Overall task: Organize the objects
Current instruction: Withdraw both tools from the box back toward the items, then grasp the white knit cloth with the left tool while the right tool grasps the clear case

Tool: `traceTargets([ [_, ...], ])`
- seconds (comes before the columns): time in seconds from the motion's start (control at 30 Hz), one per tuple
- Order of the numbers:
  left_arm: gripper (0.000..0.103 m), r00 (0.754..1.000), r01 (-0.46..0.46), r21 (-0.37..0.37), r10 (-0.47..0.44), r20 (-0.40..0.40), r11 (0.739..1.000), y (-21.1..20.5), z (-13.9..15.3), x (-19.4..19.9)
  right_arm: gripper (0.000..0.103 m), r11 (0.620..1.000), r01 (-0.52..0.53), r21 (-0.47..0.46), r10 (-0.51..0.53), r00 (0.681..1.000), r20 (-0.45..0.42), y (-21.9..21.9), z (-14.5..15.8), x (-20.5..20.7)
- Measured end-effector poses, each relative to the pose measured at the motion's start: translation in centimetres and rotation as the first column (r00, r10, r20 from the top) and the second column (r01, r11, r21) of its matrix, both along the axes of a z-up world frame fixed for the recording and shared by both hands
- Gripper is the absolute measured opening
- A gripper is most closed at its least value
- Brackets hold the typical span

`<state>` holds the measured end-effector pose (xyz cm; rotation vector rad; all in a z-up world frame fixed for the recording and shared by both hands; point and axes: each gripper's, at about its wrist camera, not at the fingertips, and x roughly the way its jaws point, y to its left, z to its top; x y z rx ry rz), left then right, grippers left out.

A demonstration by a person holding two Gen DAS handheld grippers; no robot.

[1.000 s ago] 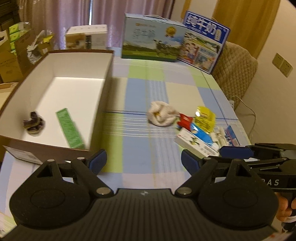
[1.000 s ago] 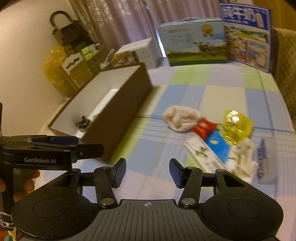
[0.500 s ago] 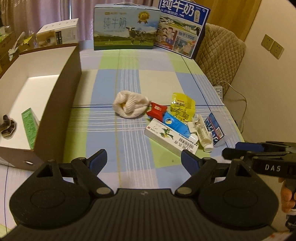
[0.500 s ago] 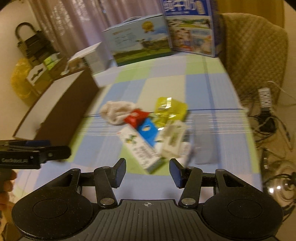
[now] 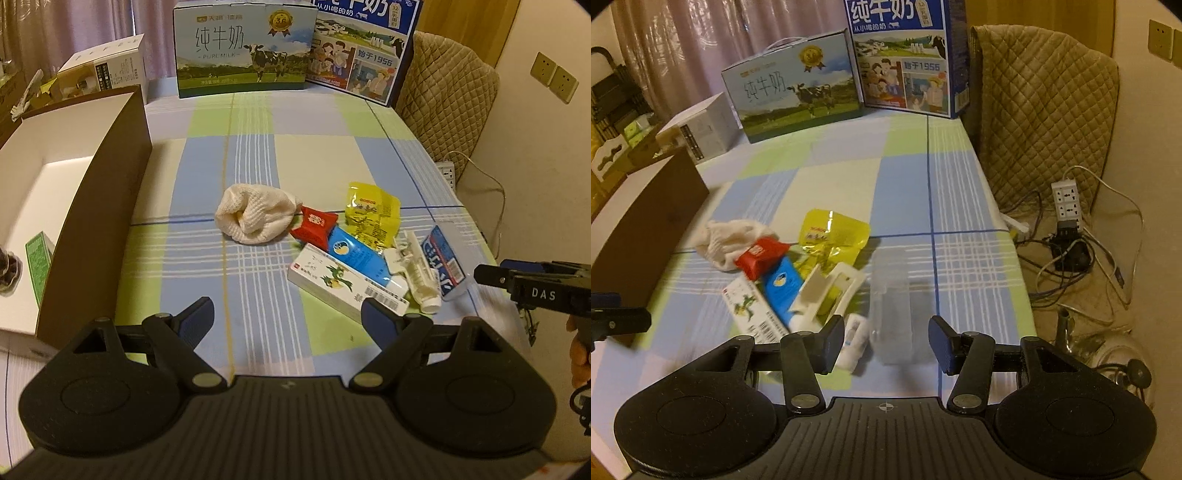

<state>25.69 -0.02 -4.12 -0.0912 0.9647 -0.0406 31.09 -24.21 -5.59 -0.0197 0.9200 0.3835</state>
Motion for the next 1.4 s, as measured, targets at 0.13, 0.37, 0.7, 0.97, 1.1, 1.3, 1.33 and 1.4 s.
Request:
traceTargets([
  [0.13, 0.084, 1.0, -0.004, 0.011, 0.004, -0.003, 1.0, 0.2, -0.4, 1.2, 0.049, 1.0, -0.011, -0.008, 0.011, 1.0, -0.005, 0.6, -0.7, 1.1],
  [0.37, 0.084, 1.0, 0.004, 0.025, -0.004, -0.008, 1.0, 0.4, -1.1, 3.1, 0.048, 0.999, -0.023, -0.033, 0.022, 0.999, -0.025, 1.7, -2.0, 2.7],
  [0.7, 0.084, 1.0, 0.008, 0.058, -0.007, -0.024, 0.998, 1.0, -2.5, 6.1, 0.028, 0.997, -0.038, -0.072, 0.034, 0.998, -0.056, 2.4, -3.8, 4.3],
  [0.97, 0.084, 0.999, 0.021, 0.082, -0.019, -0.031, 0.996, 1.5, -3.3, 8.6, 0.027, 0.997, 0.01, -0.074, -0.013, 0.999, -0.044, 1.3, -3.4, 5.4],
  [1.1, 0.08, 0.998, 0.039, 0.105, -0.034, -0.047, 0.994, 2.0, -4.2, 10.4, 0.027, 0.997, 0.045, -0.067, -0.048, 0.998, -0.043, 0.4, -3.1, 6.0],
  [1.3, 0.077, 0.995, 0.076, 0.14, -0.066, -0.078, 0.987, 2.3, -6.0, 13.4, 0.027, 0.994, 0.087, -0.058, -0.09, 0.995, -0.041, -0.6, -2.6, 6.6],
  [1.33, 0.077, 0.994, 0.085, 0.139, -0.074, -0.084, 0.987, 2.2, -6.3, 13.9, 0.027, 0.994, 0.092, -0.057, -0.095, 0.995, -0.043, -0.7, -2.6, 6.7],
  [1.4, 0.077, 0.991, 0.103, 0.135, -0.091, -0.096, 0.985, 2.1, -6.9, 14.6, 0.027, 0.993, 0.105, -0.058, -0.108, 0.993, -0.045, -1.0, -2.7, 6.8],
])
